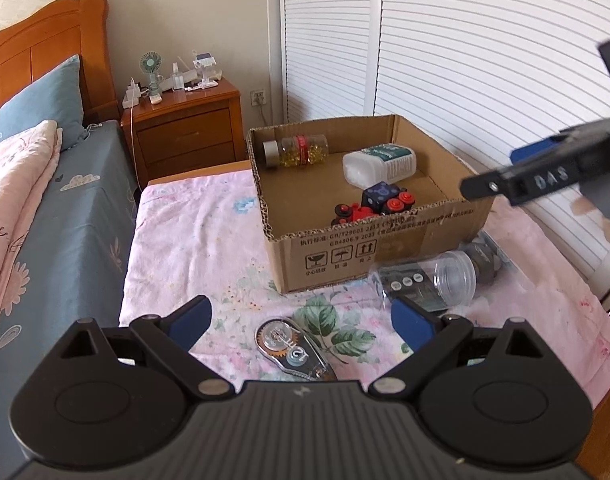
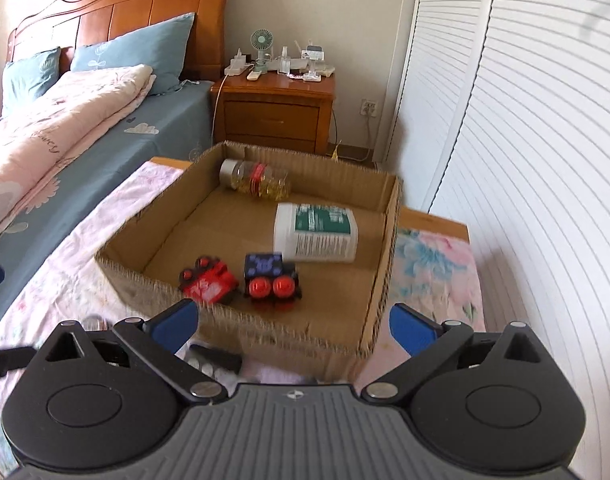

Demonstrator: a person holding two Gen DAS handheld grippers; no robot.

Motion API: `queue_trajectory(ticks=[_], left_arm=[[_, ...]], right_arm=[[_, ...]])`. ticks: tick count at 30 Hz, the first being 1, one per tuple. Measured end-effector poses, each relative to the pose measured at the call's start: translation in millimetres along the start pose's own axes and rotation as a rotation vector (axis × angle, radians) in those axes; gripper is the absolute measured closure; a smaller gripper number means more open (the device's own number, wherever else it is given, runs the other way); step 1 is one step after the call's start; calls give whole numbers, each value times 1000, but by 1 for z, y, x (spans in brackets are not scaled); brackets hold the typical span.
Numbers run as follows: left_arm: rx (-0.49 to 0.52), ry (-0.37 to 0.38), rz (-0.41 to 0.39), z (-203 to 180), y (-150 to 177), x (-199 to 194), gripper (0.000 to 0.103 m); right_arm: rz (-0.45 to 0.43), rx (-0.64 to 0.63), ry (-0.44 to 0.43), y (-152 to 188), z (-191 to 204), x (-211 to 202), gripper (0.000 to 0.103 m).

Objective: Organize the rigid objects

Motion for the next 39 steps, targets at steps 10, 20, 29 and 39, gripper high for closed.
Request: queue_trajectory(ticks=[10, 20, 29, 39], left_arm=[[12, 3, 26, -8, 6, 4, 7], [23, -9, 64, -18, 8, 12, 7], [15, -37, 94, -21, 7, 19, 7], [11, -37, 112, -23, 7, 24, 7]], right_arm=[[56, 23, -51, 54, -14, 7, 0], [59, -37, -152, 62, -20, 32, 0], [80, -87, -275, 52, -24, 62, 0], [132, -59, -373, 59, -28, 67, 0]])
Point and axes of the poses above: each gripper's, at about its wrist camera, not at the fingertips, and x roughly the way its jaws point, z to its left, y to its underside, the point moved 7 cm from there along x, roughly the way its jaws point, and after that the axes turned 4 degrees about y, right-handed, at the moved point
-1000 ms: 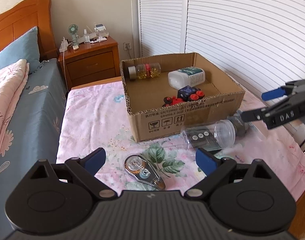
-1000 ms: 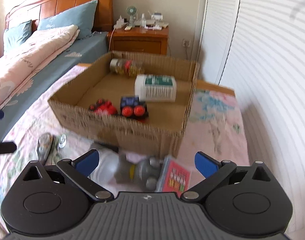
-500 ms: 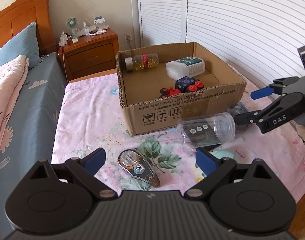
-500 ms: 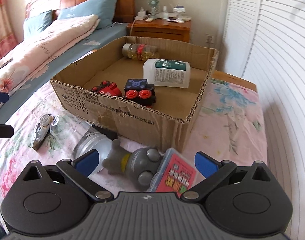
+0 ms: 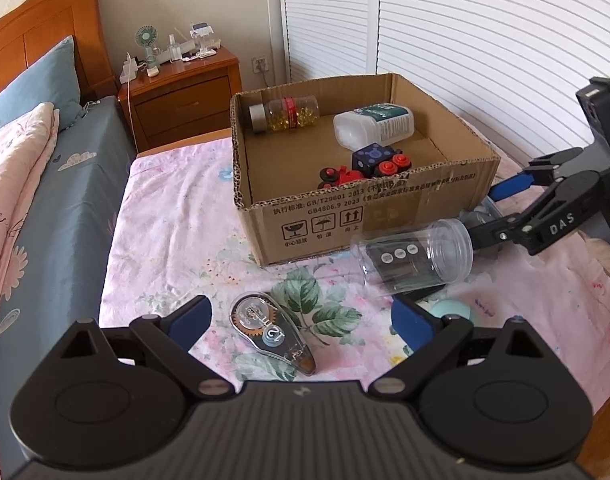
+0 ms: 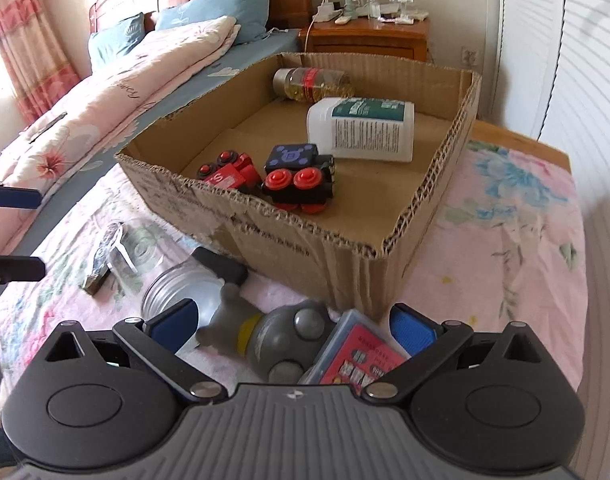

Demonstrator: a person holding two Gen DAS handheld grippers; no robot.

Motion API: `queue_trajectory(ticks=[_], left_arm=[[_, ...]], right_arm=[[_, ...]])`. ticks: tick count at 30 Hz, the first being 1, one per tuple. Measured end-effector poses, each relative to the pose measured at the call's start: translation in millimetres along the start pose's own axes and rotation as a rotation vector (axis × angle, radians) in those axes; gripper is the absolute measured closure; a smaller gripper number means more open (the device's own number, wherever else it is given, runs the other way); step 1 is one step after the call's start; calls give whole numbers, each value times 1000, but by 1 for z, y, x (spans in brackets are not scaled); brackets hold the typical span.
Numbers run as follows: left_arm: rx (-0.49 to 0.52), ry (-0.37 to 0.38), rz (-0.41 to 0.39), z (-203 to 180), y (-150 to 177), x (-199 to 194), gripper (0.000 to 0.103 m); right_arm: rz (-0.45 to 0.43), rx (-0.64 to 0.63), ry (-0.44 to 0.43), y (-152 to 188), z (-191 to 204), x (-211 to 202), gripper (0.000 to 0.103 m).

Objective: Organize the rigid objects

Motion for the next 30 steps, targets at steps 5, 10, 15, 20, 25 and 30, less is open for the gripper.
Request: queue_trajectory(ticks=[5, 10, 15, 20, 25, 30], left_arm=[[6, 18, 2, -2, 2, 1, 7], [10, 38, 0, -1, 6, 1, 7], [11, 45, 5, 0, 10, 0, 7], [20, 52, 5, 1, 12, 0, 7], [25, 58, 7, -3, 13, 0, 7], [21, 38, 18, -6, 13, 1, 7]], right_arm=[[24, 21, -8, 13, 4, -12, 0], [54, 27, 20, 32, 13, -21, 0], [53, 60, 35, 47, 25, -32, 0], [51, 55, 44, 53, 37, -39, 0], [12, 12, 93, 37, 23, -36, 0], [12, -58, 57, 13, 5, -16, 0]])
Point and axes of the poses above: each gripper's, at about its wrist camera, not at the fingertips, and x roughly the way its jaws point, z to its left, y to its underside, the point moved 7 cm from there along x, roughly the way its jaws point, and after that the axes turned 4 degrees about y, right-handed, at the moved point
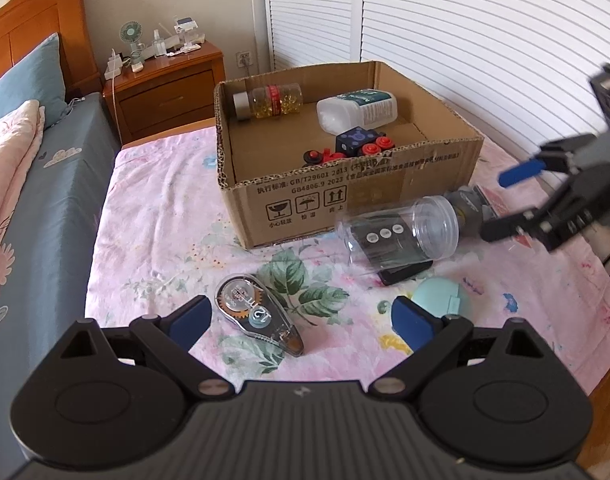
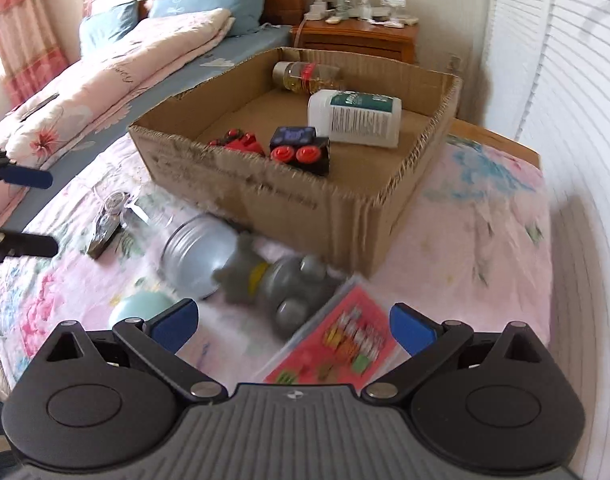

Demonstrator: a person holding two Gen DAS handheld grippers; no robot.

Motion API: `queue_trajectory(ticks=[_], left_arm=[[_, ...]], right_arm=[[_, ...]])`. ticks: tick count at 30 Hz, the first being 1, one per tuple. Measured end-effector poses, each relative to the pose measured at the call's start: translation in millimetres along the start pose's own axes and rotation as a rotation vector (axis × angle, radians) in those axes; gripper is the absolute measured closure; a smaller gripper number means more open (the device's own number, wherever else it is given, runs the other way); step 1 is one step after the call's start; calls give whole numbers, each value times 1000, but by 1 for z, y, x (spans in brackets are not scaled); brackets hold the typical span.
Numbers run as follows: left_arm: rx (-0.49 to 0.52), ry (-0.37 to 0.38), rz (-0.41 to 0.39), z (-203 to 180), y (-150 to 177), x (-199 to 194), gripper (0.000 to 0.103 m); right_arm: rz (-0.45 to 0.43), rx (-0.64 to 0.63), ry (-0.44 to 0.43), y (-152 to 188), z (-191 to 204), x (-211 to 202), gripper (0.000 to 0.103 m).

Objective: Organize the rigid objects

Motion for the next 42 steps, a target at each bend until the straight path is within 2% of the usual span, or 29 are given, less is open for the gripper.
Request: queue_trajectory(ticks=[7, 14, 18, 24, 31, 40, 42], left_arm=[[-8, -13, 23, -4, 3, 1, 7], [62, 24, 39, -21, 3, 8, 7], [112, 58, 47, -32, 6, 13, 7], [148, 91, 53, -36, 13, 18, 7], [151, 79, 59, -8, 25, 21, 7], [185, 88, 114, 38, 41, 49, 7], [185, 98, 103, 44, 41, 53, 5]], right_arm=[[51, 3, -117, -6, -15, 21, 0], [94, 31, -140, 23, -8, 6, 0], [114, 48, -94, 44, 6, -4, 0], [109, 70, 70, 63, 37, -13, 0], [92, 62, 206, 69, 52, -7, 0], [79, 83, 231, 68, 52, -6, 0], [74, 89, 236, 68, 53, -7, 0]])
Point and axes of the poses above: each gripper's, at about its wrist camera, not at the fingertips, and x roughly the way its jaws point, z to its left, y to its underside, the point moved 7 cm from there along x, roughly the way its jaws point, and after that the axes turned 4 degrees about y, right-handed, at the moved point
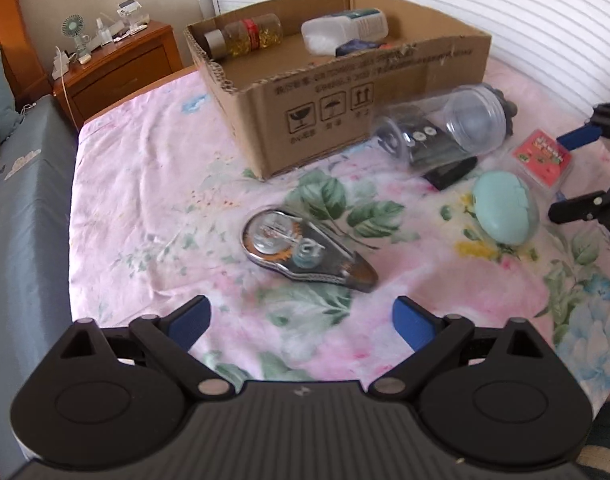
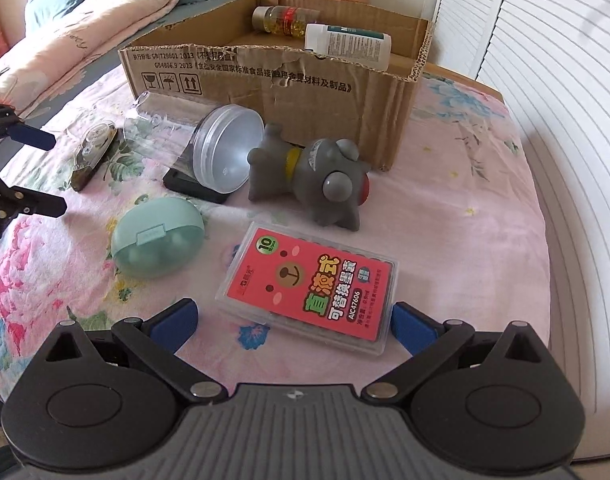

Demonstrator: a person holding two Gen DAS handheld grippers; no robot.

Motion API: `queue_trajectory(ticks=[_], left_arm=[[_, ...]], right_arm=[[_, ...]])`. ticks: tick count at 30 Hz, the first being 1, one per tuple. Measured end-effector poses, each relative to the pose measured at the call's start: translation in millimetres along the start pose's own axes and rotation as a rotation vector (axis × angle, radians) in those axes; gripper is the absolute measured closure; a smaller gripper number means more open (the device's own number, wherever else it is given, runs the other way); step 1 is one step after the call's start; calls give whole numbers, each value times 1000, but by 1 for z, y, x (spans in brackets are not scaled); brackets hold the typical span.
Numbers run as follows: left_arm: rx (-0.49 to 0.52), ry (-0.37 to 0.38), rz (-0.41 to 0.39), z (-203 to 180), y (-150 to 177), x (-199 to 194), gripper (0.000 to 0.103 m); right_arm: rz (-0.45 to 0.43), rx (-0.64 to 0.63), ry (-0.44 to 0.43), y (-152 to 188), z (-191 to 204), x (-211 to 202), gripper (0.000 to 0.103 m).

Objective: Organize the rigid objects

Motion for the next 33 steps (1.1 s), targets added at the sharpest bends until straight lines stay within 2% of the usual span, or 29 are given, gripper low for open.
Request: queue_trajectory(ticks=[8, 16, 22, 28, 33], left_arm=[[-2, 55, -61, 12, -12, 15, 1], [13, 83, -101, 12, -25, 26, 1], [42, 115, -110, 8, -30, 28, 5], [56, 148, -80, -3, -24, 22, 7], [50, 141, -84, -9, -22, 21, 7]], right_arm=[[15, 26, 20, -3, 1, 2, 0], [6, 41, 31, -3, 1, 2, 0], [-10, 39, 27, -3, 1, 2, 0], [-22, 36, 25, -4, 0, 2, 0], [-41, 39, 23, -4, 0, 2, 0]])
Point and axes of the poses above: each gripper's, at about its wrist camera, not at the fingertips, and x roughly the way its jaws point, z to its left, y to its underside, the point moved 7 cm from there along x, roughly the way its jaws point, and after that the axes turned 4 degrees about y, right-handed, at the moved point
